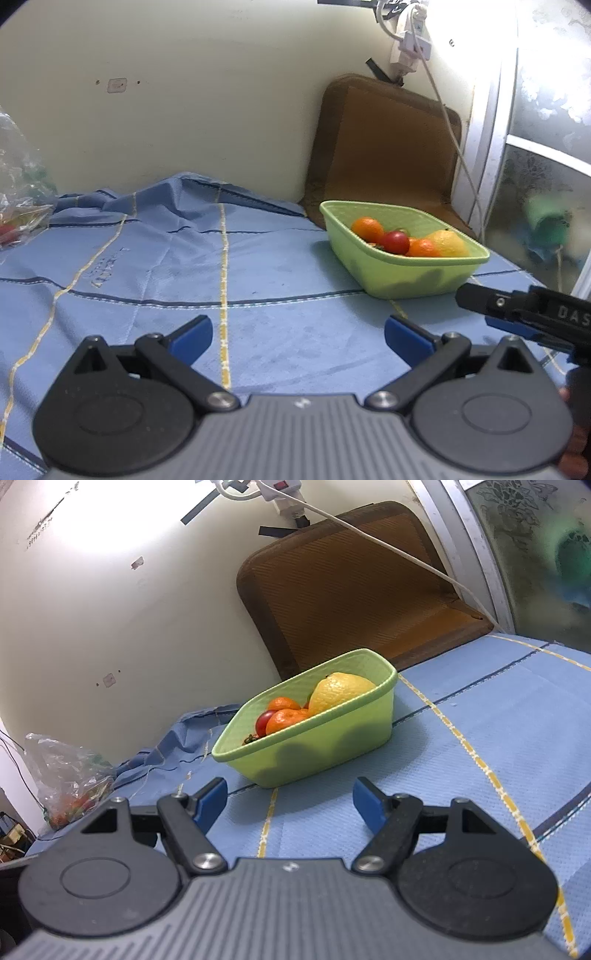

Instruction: Organize fruits

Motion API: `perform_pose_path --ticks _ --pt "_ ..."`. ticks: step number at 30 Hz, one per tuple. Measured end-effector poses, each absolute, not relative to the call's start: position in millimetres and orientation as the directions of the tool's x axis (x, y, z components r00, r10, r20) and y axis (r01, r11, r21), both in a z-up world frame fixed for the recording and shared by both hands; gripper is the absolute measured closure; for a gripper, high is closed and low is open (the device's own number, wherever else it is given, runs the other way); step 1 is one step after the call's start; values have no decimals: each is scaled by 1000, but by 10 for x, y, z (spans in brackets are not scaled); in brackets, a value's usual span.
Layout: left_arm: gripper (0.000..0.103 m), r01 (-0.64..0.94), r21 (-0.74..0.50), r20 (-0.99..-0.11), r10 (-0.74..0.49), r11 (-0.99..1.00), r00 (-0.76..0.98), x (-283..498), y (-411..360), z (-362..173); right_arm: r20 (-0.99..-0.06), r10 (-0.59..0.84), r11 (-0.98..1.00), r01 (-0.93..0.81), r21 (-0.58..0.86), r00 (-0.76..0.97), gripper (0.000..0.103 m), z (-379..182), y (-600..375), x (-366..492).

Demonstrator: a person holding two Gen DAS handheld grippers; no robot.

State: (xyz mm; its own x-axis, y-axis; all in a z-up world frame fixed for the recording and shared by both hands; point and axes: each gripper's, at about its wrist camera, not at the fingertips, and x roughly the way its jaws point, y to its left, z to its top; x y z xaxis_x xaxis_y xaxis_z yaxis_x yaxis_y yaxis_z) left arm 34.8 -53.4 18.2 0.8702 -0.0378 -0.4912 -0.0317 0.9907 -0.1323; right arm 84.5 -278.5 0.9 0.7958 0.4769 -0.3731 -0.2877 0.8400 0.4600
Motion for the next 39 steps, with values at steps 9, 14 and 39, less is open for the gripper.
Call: perform_pose_path --ticks 9,14,39 --pt "0 -222 -62 -470 168 973 866 306 -499 361 -360 501 829 -317 461 787 26 15 -2782 835" --pt "0 -303 -9 -443 267 953 856 293 -488 521 -353 512 821 -325 470 783 26 16 -2799 836" --pt "0 -299 114 -480 316 948 819 464 -620 625 -319 534 797 -339 500 783 26 13 -2869 816"
